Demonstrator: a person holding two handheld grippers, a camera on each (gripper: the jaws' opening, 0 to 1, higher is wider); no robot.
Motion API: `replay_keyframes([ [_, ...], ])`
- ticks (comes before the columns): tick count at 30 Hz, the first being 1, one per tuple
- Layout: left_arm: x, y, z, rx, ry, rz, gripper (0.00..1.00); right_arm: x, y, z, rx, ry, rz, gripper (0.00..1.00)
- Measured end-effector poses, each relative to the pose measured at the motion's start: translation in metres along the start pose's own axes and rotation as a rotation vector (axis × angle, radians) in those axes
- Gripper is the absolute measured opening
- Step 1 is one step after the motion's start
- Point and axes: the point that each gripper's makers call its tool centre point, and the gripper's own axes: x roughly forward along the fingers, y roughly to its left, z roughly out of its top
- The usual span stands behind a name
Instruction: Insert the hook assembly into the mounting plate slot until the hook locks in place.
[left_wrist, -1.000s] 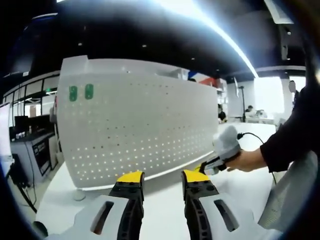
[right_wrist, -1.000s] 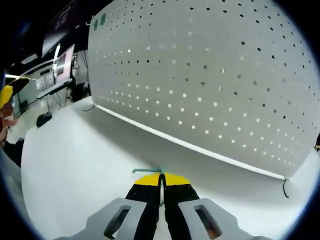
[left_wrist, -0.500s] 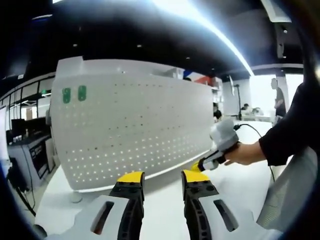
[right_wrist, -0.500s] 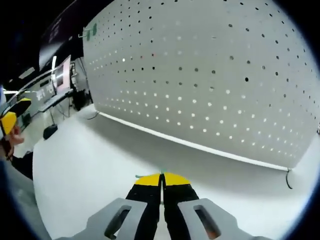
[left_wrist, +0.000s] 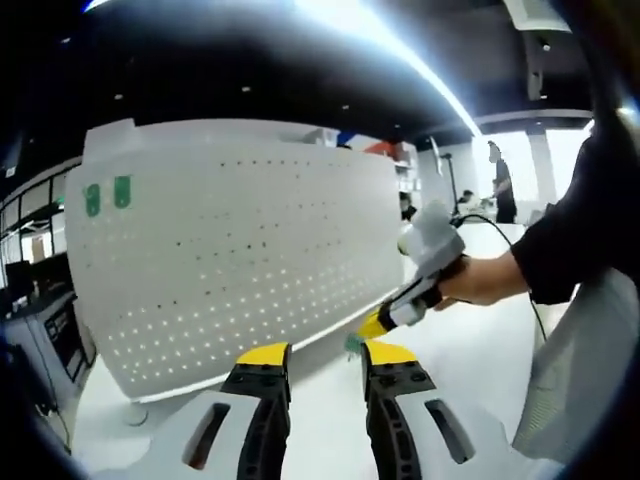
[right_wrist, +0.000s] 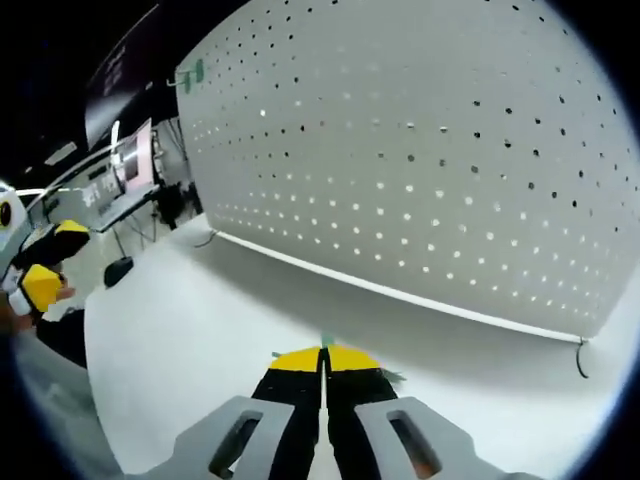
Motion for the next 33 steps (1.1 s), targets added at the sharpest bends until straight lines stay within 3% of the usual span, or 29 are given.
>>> replay_keyframes([
  [15,0.039,-0.015,-0.02,0.078,0.052,-0.099,0.25,-0.017,0.025,0.02,0.002,-0.005,0.06,0.0],
  [33,0.062,-0.009,-0.044,0.138,0.069,-0.094,0.17,-0.023,0.058,0.031,0.006,0.004,0.148,0.0],
])
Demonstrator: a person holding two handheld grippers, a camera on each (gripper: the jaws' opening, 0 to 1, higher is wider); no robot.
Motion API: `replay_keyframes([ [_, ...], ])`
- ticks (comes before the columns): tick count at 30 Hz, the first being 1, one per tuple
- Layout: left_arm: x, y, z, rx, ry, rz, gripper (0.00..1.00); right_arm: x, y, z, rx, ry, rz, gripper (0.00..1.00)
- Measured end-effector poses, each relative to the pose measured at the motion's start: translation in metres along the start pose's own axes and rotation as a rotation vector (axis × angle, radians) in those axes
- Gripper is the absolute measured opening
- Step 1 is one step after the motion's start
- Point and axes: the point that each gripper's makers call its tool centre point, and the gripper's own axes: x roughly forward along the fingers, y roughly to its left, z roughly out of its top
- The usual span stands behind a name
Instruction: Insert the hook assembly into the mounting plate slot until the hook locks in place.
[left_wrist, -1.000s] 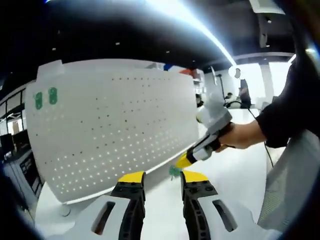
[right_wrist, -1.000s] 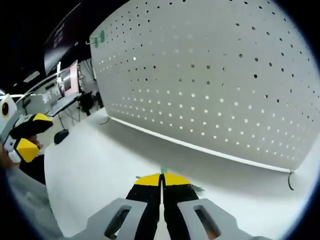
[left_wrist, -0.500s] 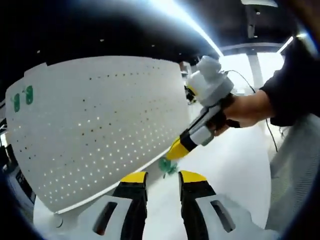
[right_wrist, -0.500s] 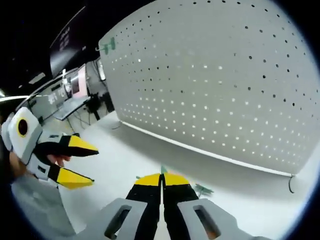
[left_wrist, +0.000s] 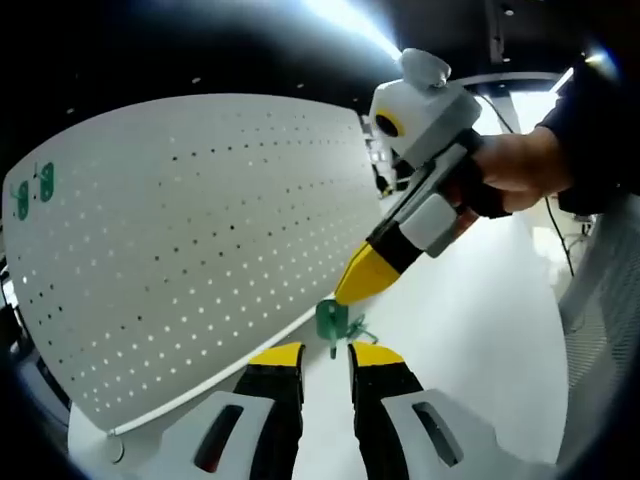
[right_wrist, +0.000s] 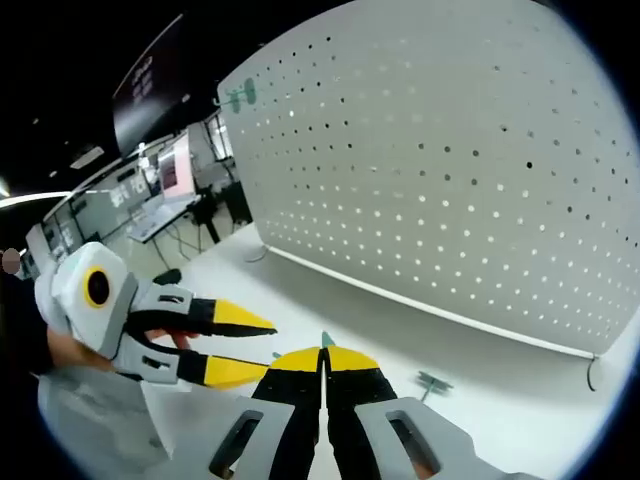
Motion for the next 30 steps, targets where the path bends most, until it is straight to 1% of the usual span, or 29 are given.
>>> replay_keyframes([
  [6,0.003,-0.002,0.0,0.011,-0.001,-0.007,0.15,0.001,0.01,0.0,0.0,0.01,0.023,0.0],
  [12,0.004,-0.004,0.0,0.039,-0.001,-0.011,0.1,-0.001,0.017,0.0,0.005,0.011,0.046,0.0],
  [17,0.005,-0.006,0.003,0.05,-0.005,-0.014,0.08,-0.002,0.022,0.0,0.032,0.016,0.067,0.0],
  [24,0.004,-0.009,0.002,0.064,0.002,-0.014,0.04,-0.004,0.027,-0.002,0.041,0.026,0.085,0.0],
  [30,0.005,-0.01,0.001,0.066,0.007,-0.016,0.04,-0.004,0.027,-0.004,0.049,0.03,0.087,0.0],
])
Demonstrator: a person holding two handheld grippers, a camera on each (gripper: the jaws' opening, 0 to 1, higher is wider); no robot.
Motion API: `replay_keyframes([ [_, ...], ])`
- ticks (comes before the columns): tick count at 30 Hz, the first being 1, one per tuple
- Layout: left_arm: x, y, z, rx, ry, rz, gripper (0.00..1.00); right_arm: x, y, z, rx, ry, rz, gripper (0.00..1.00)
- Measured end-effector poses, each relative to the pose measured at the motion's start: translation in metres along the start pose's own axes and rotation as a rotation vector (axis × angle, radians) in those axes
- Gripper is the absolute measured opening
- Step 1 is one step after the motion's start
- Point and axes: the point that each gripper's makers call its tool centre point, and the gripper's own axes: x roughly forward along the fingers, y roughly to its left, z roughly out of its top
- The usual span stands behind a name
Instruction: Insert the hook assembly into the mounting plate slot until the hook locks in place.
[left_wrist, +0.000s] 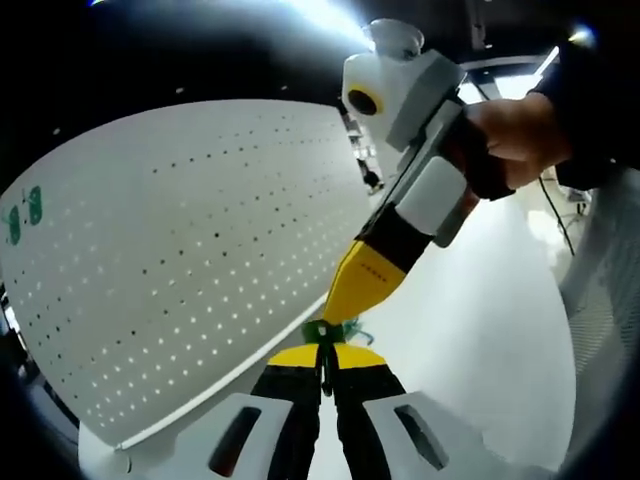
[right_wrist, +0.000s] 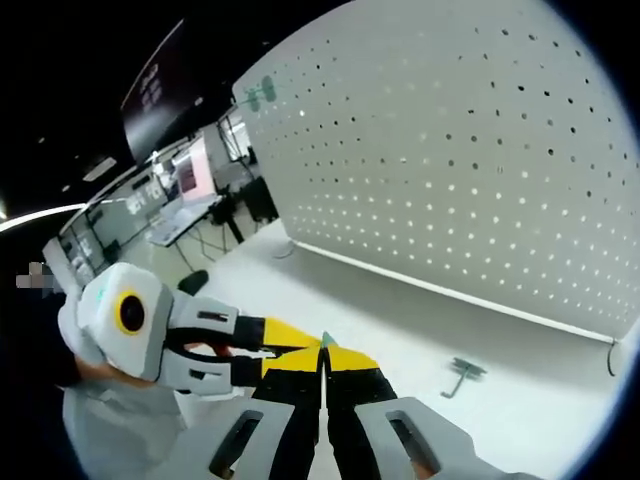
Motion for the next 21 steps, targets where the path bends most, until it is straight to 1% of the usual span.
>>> replay_keyframes([
  [5,-0.0012,0.0016,-0.0004,-0.029,0.004,0.001,0.03,0.0009,-0.0005,0.0006,-0.006,-0.008,-0.003,0.0],
  [12,-0.0034,0.0044,-0.0024,-0.07,0.013,0.01,0.03,0.0042,0.0024,0.0031,-0.064,-0.023,-0.002,0.0],
  [14,-0.0039,0.0039,-0.0018,-0.08,0.015,0.009,0.03,0.0043,0.0021,0.0049,-0.083,-0.039,-0.008,0.0],
  [21,-0.0027,0.0024,-0.0019,-0.075,0.022,0.012,0.03,0.0044,0.0016,0.004,-0.087,-0.028,-0.005,0.0],
])
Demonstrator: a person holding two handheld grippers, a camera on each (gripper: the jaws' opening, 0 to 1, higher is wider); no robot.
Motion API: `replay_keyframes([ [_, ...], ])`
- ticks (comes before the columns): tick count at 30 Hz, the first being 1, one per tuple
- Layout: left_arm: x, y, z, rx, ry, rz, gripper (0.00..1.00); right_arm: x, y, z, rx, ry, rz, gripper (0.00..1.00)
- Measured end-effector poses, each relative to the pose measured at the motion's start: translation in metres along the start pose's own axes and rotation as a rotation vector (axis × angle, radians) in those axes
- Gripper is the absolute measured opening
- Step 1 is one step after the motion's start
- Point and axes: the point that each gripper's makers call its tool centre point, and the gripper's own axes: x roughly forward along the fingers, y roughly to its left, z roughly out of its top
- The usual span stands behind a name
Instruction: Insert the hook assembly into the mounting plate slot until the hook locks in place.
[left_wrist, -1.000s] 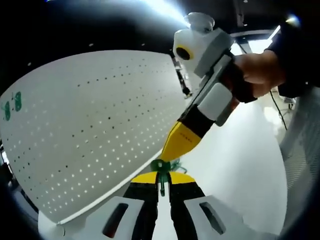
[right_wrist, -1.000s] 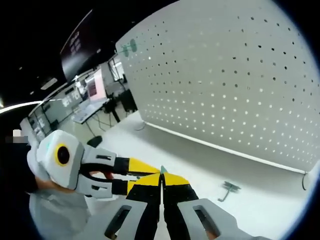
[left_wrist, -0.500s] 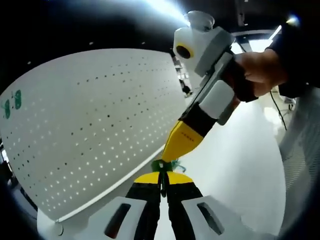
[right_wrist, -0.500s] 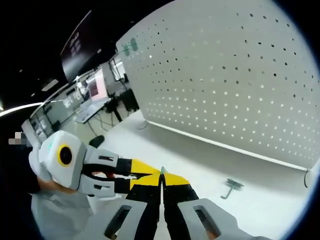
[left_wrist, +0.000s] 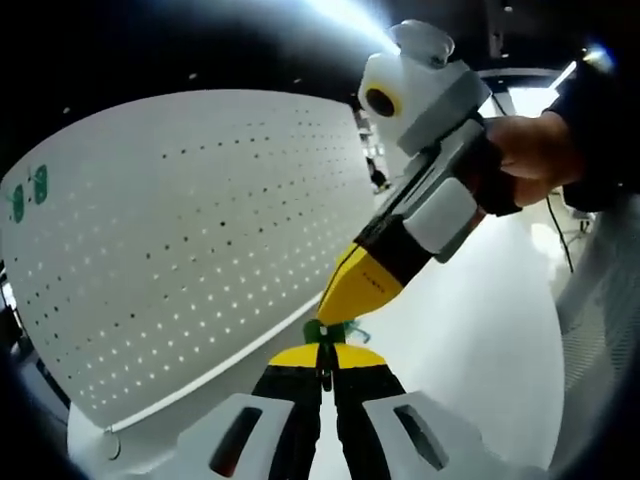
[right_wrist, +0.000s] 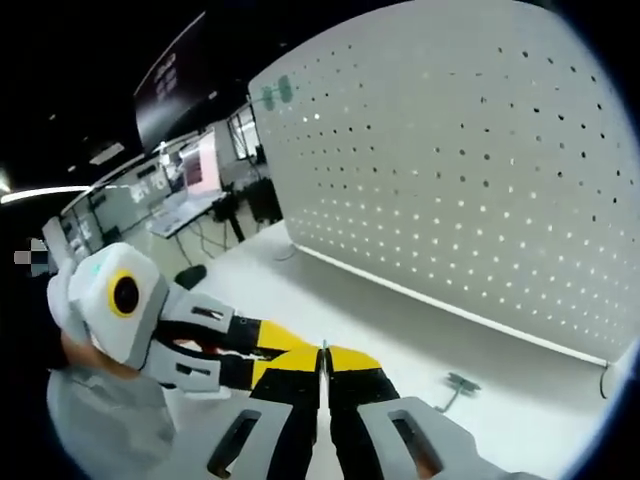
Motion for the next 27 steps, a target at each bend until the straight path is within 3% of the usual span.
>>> replay_keyframes([
  [14,-0.003,0.002,0.002,-0.024,-0.001,0.009,0.03,-0.004,-0.002,0.009,-0.012,-0.035,-0.011,0.0],
  [27,-0.006,0.012,0.003,-0.047,-0.006,0.036,0.03,-0.015,-0.009,0.016,-0.036,-0.098,-0.019,0.08],
])
